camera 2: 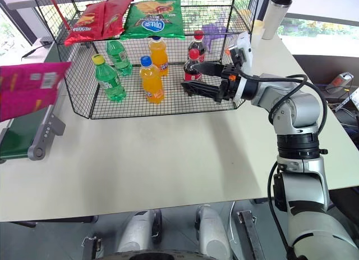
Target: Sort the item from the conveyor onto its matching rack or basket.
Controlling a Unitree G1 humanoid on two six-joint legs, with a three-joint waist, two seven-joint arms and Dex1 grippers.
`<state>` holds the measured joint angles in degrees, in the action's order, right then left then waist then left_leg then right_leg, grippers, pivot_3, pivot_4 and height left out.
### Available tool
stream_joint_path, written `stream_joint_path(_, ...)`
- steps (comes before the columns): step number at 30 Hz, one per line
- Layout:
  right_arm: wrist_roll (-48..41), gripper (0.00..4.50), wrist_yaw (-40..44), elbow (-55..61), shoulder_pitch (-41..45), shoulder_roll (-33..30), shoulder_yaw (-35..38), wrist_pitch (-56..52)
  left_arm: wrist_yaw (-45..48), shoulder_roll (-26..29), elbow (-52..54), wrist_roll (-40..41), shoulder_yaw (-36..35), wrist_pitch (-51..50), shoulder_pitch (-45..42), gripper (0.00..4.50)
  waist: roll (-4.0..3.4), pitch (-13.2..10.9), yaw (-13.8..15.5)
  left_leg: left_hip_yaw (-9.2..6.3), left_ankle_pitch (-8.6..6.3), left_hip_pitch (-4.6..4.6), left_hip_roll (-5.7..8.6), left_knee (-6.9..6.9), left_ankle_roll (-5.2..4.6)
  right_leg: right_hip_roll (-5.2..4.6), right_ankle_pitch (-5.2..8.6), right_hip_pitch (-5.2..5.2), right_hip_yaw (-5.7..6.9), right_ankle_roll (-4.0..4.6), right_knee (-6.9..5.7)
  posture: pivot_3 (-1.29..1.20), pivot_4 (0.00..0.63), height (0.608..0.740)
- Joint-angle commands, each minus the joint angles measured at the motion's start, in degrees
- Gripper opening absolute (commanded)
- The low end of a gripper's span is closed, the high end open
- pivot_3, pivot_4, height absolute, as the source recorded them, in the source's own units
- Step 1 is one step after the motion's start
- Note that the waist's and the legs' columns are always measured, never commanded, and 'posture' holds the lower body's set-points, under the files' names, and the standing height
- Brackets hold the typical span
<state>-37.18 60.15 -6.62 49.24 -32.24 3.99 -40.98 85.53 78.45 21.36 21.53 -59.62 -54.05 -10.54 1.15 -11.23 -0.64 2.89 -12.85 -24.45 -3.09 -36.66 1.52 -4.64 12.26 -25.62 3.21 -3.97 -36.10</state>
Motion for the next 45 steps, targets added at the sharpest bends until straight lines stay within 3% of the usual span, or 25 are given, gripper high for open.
stream_joint_path(1,-3.3,4.5,1.8,-0.5,2.8,0.7,3.0,0.1,-6.7,-1.4,1.5,15.8,7.7,-4.3,-9.9,0.05,-0.04,0.0,-0.1,-0.04,0.0,0.02,0.0,-0.08,0.0,0.01,0.0,0.06,0.0,-0.01,0.0,0.0,0.15,0.74)
stream_joint_path(6,-3.1,4.5,5.3,-2.0,4.1,-0.1,2.0,0.8,-12.8,-4.8,0.0,25.9,19.9,-3.0,-21.2,0.05,-0.02,0.0,-0.1,-0.15,0.0,0.06,0.02,-0.33,-0.01,0.04,-0.03,0.25,0.01,-0.08,-0.11,0.0,0.15,0.74)
stream_joint_path(10,-3.3,4.5,8.7,-3.2,5.7,-0.5,1.3,1.1,-14.4,-7.5,-3.7,29.2,29.8,0.6,-30.4,0.05,-0.02,0.0,0.0,-0.15,0.0,0.04,0.04,-0.37,-0.01,0.04,-0.03,0.25,0.0,-0.09,-0.12,0.0,0.15,0.74)
stream_joint_path(17,-8.6,4.5,11.0,-1.0,7.5,1.8,2.8,-2.3,-13.0,-11.9,-8.8,28.1,41.2,6.4,-39.5,0.05,-0.01,0.0,0.0,-0.15,0.0,0.04,0.04,-0.38,-0.01,0.06,-0.03,0.25,0.01,-0.1,-0.14,0.0,0.15,0.74)
stream_joint_path(26,-12.1,4.5,8.9,2.7,8.5,5.4,2.4,-4.9,-12.2,-16.3,-13.8,23.6,48.5,11.8,-42.6,0.05,-0.01,0.0,0.0,-0.15,0.01,0.03,0.04,-0.4,-0.02,0.06,-0.02,0.25,0.0,-0.12,-0.15,0.0,0.15,0.74)
stream_joint_path(29,-12.5,3.6,7.3,3.8,8.0,6.5,2.2,-5.5,-11.8,-17.2,-14.6,22.6,49.5,12.9,-42.2,0.0,-0.01,0.0,0.0,-0.15,0.01,0.02,0.04,-0.42,-0.02,0.06,-0.03,0.25,0.0,-0.12,-0.15,0.0,0.15,0.74)
stream_joint_path(35,-10.7,0.77,5.9,5.4,6.6,6.8,0.6,-4.2,-12.7,-19.1,-15.3,22.2,49.7,13.1,-42.5,0.0,-0.01,0.0,0.1,-0.15,0.01,0.0,0.04,-0.42,-0.02,0.05,-0.02,0.25,0.0,-0.13,-0.14,0.0,0.15,0.74)
stream_joint_path(36,-10.4,0.12,6.0,5.6,6.5,6.7,0.4,-4.0,-12.9,-19.3,-15.3,22.1,49.7,13.2,-42.5,0.0,-0.01,0.0,0.0,-0.15,0.01,0.0,0.04,-0.43,-0.02,0.06,-0.02,0.25,0.01,-0.13,-0.14,0.0,0.15,0.74)
stream_joint_path(41,-9.7,0.05,5.4,7.1,5.8,5.7,0.0,-4.0,-13.1,-19.4,-15.5,21.8,49.4,12.4,-42.0,0.0,-0.01,0.0,0.0,-0.15,0.01,0.0,0.04,-0.43,-0.02,0.06,-0.02,0.24,0.0,-0.13,-0.14,0.0,0.15,0.74)
stream_joint_path(45,-8.9,0.0,4.3,8.0,5.3,5.2,0.3,-3.6,-13.5,-18.9,-15.5,23.0,48.3,9.9,-40.4,1.3,-0.01,0.0,0.0,-0.15,0.01,0.01,0.04,-0.42,-0.02,0.05,-0.02,0.24,0.0,-0.13,-0.14,0.0,0.15,0.74)
